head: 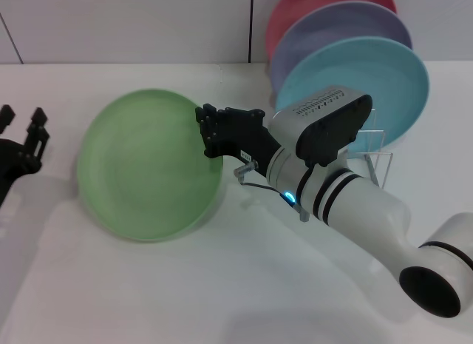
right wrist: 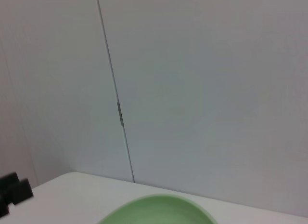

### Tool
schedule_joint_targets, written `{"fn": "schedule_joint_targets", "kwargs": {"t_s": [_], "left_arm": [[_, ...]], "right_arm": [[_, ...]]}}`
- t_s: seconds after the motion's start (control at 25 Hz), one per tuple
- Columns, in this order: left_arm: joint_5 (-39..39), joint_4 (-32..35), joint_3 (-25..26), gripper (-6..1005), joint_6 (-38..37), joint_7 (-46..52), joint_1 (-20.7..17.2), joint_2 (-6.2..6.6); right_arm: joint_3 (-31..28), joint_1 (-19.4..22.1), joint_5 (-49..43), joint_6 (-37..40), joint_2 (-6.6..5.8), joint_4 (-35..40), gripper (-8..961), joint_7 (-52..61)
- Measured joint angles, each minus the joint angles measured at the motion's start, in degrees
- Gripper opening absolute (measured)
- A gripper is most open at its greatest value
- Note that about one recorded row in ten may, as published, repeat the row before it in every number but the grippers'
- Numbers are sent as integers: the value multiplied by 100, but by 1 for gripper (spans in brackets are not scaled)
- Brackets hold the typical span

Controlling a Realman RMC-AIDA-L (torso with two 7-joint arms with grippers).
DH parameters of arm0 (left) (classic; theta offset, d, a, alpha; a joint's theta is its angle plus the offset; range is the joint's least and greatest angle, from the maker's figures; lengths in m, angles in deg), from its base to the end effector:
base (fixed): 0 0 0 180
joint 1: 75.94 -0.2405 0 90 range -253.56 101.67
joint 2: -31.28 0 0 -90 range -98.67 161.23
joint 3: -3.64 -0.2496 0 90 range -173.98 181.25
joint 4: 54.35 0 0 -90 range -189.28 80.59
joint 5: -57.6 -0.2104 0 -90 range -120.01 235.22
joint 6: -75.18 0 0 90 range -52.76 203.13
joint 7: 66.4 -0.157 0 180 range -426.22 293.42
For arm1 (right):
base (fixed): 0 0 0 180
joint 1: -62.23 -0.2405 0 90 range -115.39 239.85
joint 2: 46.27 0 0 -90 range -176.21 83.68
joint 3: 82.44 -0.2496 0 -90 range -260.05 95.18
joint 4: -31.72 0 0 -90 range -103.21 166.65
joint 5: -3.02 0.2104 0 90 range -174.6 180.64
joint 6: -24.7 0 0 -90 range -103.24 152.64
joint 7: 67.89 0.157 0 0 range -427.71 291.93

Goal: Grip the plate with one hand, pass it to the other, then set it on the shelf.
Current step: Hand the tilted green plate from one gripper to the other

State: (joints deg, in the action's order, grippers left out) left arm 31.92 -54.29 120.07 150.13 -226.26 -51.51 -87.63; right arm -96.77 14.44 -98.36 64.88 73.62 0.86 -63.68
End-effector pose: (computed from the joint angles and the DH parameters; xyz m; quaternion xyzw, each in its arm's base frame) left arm -0.3374 0.3195 0.0000 -0.7069 -0.2406 -0.3285 0.5784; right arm 0.1468 0.3738 -0.1555 -0.8499 0.2596 0.2916 0.3538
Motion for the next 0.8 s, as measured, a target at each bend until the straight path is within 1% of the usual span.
{"fn": "schedule_joint_targets", "kwargs": {"t_s": [0.04, 0.44, 0.6, 0.8], "left_arm": [[1, -67, 1, 492, -6, 48, -41, 4], [97, -176, 151, 492, -33, 98, -105, 23], [259, -213, 158, 492, -103, 101, -111, 33], [426, -221, 253, 493, -184, 101, -139, 47]], "right_arm": [[0, 0, -2, 1, 0, 1, 62, 0], [0, 8, -29, 168, 0, 38, 54, -77], [17, 20, -60, 342, 0, 52, 48, -132], [0, 91, -361, 685, 0, 151, 36, -141]]}}
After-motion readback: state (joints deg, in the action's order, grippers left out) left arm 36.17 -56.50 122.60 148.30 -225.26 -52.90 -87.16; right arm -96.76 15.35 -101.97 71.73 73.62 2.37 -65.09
